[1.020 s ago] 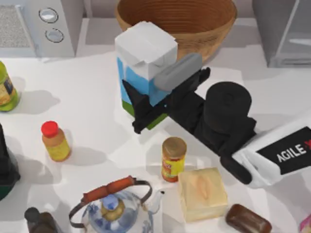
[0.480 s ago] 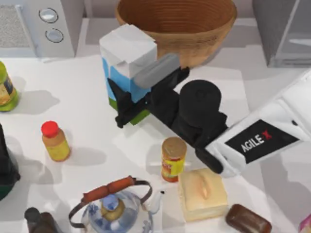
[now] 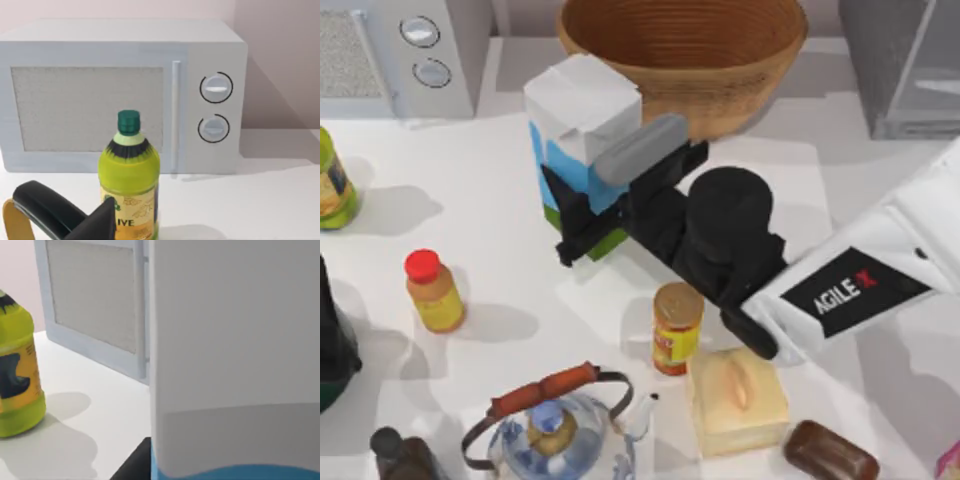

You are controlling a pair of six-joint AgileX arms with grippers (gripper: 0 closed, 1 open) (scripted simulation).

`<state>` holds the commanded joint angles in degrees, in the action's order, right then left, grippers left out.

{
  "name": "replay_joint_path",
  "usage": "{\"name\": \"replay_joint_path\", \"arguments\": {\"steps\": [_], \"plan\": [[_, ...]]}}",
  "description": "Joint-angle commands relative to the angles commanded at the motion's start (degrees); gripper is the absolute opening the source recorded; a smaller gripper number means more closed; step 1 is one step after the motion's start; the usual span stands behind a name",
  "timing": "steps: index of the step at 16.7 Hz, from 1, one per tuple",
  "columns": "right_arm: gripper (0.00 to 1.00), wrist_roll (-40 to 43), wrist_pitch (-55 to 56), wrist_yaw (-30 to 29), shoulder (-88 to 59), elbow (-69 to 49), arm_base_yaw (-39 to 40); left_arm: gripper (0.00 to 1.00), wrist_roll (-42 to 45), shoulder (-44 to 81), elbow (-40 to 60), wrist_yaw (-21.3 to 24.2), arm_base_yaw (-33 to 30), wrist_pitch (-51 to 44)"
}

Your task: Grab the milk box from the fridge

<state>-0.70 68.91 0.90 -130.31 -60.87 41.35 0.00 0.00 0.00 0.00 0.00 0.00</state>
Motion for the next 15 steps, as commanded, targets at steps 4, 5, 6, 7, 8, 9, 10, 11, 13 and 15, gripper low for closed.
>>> {"name": "replay_joint_path", "arguments": {"steps": [4, 5, 6, 7, 8, 9, 10, 11, 13, 15], "plan": [[0.6, 0.0, 0.0, 0.0, 0.0, 0.0, 0.0, 1.0, 0.0, 0.0, 0.0, 0.0, 0.0, 0.0], [0.68, 0.0, 0.0, 0.0, 0.0, 0.0, 0.0, 1.0, 0.0, 0.0, 0.0, 0.0, 0.0, 0.0], [0.75, 0.0, 0.0, 0.0, 0.0, 0.0, 0.0, 1.0, 0.0, 0.0, 0.0, 0.0, 0.0, 0.0], [0.83, 0.0, 0.0, 0.0, 0.0, 0.0, 0.0, 1.0, 0.0, 0.0, 0.0, 0.0, 0.0, 0.0], [0.9, 0.0, 0.0, 0.0, 0.0, 0.0, 0.0, 1.0, 0.0, 0.0, 0.0, 0.0, 0.0, 0.0], [0.98, 0.0, 0.0, 0.0, 0.0, 0.0, 0.0, 1.0, 0.0, 0.0, 0.0, 0.0, 0.0, 0.0], [1.0, 0.0, 0.0, 0.0, 0.0, 0.0, 0.0, 1.0, 0.0, 0.0, 0.0, 0.0, 0.0, 0.0], [1.0, 0.0, 0.0, 0.0, 0.0, 0.0, 0.0, 1.0, 0.0, 0.0, 0.0, 0.0, 0.0, 0.0], [1.0, 0.0, 0.0, 0.0, 0.0, 0.0, 0.0, 1.0, 0.0, 0.0, 0.0, 0.0, 0.0, 0.0], [1.0, 0.0, 0.0, 0.0, 0.0, 0.0, 0.0, 1.0, 0.0, 0.0, 0.0, 0.0, 0.0, 0.0]]}}
